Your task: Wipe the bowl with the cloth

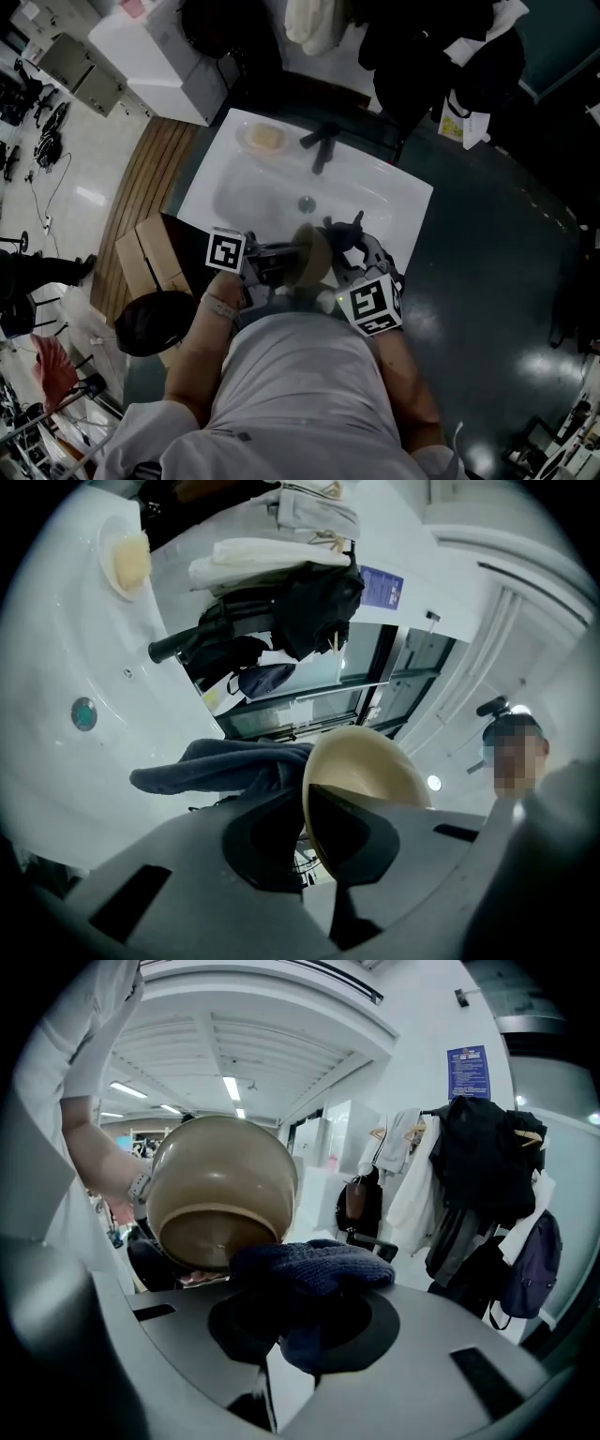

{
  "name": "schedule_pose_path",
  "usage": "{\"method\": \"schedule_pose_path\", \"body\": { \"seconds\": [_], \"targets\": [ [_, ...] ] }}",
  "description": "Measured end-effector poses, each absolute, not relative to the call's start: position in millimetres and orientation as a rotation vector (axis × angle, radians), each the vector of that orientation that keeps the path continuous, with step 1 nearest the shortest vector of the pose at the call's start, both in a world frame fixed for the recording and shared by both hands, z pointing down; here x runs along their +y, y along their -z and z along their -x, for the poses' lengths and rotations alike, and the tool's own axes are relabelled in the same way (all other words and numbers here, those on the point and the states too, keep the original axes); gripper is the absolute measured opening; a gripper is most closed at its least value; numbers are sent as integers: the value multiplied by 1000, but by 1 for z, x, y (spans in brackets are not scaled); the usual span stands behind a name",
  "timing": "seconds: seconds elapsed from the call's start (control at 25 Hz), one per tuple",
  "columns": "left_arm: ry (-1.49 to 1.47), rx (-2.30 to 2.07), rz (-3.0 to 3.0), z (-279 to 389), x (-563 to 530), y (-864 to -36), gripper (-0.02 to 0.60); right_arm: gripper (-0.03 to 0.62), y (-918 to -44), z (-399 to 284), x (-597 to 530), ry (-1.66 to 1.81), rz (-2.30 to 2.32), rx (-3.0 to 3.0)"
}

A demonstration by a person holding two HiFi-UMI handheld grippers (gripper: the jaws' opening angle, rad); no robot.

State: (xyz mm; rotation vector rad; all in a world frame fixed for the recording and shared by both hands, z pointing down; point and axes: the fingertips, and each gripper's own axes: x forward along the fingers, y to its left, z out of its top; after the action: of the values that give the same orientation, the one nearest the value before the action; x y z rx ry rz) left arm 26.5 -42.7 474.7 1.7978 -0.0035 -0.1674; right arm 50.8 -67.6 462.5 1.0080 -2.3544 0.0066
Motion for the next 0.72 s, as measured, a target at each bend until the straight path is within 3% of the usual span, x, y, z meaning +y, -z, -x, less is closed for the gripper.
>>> {"method": "schedule_pose_path", "body": {
  "seconds": [0.72],
  "targets": [
    [131, 165, -1778, -40, -12, -477, 23, 75, -448, -55, -84, 21, -1051, -2407]
  ]
}}
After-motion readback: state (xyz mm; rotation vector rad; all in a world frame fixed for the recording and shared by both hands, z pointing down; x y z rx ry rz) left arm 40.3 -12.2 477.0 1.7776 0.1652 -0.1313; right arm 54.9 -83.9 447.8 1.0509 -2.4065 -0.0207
